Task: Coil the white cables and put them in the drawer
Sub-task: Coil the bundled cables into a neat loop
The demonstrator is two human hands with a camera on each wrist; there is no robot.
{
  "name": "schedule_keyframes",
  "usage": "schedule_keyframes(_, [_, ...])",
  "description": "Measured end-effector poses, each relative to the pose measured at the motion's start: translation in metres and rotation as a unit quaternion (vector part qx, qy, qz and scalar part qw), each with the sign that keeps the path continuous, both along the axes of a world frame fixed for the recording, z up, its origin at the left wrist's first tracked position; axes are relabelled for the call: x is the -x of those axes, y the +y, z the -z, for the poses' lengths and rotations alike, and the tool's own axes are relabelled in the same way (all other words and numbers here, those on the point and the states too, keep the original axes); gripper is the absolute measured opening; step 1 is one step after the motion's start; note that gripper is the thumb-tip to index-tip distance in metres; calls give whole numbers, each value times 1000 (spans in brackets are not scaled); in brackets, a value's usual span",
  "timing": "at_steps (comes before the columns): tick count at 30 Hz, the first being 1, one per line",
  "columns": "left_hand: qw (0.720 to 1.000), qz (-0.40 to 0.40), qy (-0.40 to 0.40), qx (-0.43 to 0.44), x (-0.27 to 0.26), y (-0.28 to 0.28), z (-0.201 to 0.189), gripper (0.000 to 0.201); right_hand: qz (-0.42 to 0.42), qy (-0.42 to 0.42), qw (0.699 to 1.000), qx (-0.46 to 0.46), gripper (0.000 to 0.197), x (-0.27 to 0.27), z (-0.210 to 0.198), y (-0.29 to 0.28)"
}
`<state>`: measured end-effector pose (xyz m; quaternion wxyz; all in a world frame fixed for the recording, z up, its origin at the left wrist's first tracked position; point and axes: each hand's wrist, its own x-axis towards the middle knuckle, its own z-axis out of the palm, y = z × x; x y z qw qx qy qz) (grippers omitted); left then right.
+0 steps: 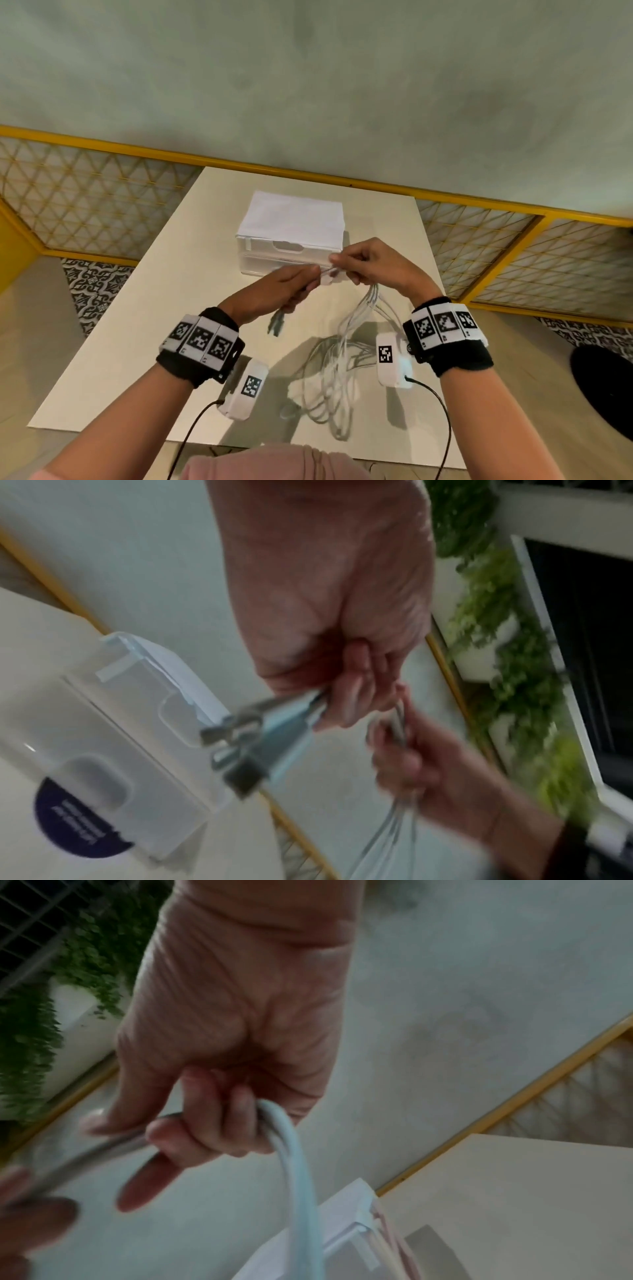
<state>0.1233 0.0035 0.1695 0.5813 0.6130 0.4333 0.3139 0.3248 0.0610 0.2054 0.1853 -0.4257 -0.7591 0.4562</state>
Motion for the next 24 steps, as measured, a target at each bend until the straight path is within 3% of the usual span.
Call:
schedule_keyframes(2, [999, -32, -34, -20, 8, 3, -8, 37, 12, 21, 999, 30, 56, -6, 8, 1])
schedule_keyframes(5, [995, -66, -52, -55, 20, 8, -12, 36, 28, 82, 993, 82, 46, -12, 29, -3])
schedule_keyframes(8, [989, -118, -85, -33, 19, 8, 1, 35, 67, 109, 985, 114, 38, -11, 50, -6])
schedule_keyframes(14, [990, -120, -78, 12, -6, 5, 35, 29, 159, 151, 972, 82, 39, 20, 54, -12])
schedule_keyframes(20, [983, -124, -137, 19, -25, 12, 43, 35, 166, 102, 977, 91, 44, 36, 61, -12])
schedule_keyframes(24, [981, -146, -125, -8, -32, 18, 47, 38, 159, 89, 975, 123, 46, 35, 61, -9])
